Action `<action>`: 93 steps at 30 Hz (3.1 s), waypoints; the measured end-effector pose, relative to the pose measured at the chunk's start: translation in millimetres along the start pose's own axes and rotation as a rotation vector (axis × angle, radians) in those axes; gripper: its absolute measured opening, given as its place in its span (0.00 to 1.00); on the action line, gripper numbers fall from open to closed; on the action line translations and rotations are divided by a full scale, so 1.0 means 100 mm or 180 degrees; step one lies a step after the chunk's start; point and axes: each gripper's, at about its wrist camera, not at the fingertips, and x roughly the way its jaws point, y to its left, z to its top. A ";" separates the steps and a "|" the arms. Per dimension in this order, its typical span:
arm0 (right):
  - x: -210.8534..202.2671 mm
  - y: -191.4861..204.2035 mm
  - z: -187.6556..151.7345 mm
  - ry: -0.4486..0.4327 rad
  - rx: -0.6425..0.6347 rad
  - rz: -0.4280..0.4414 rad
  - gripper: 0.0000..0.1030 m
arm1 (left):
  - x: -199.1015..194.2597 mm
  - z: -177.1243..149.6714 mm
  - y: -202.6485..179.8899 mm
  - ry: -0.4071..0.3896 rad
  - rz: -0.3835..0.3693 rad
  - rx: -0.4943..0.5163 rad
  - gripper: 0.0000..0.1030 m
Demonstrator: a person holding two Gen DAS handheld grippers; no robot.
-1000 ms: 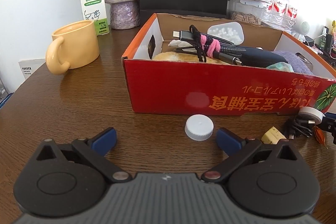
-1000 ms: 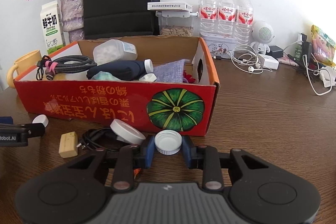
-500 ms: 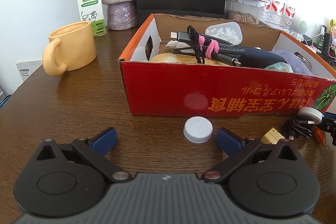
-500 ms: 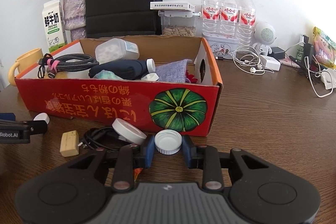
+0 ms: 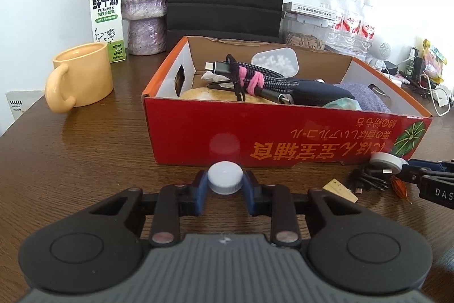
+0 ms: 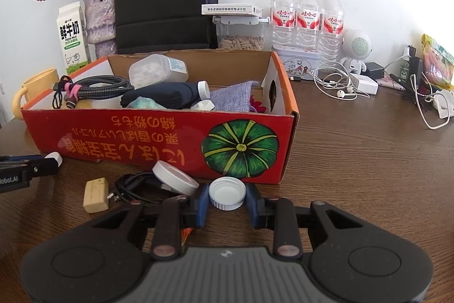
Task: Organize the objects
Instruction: 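Carry both white caps into the red box and open both tools, then move both tools back to the table beside the red box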
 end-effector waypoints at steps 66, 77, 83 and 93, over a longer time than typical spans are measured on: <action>0.28 0.32 0.65 -0.1079 -0.0114 0.0120 0.96 | 0.22 0.81 -0.42 -0.1109 0.0204 -0.0376 1.00; 0.23 0.28 0.63 -0.1092 -0.0039 0.0120 0.99 | 0.13 0.73 -0.37 -0.1198 0.0147 -0.0441 1.00; 0.08 0.24 0.57 -0.1133 -0.0005 0.0116 1.00 | -0.07 0.61 -0.31 -0.1331 0.0078 -0.0442 1.00; -0.30 0.15 0.23 -0.1045 -0.0280 0.0127 1.00 | -0.47 0.21 -0.10 -0.1418 -0.0007 -0.0167 1.00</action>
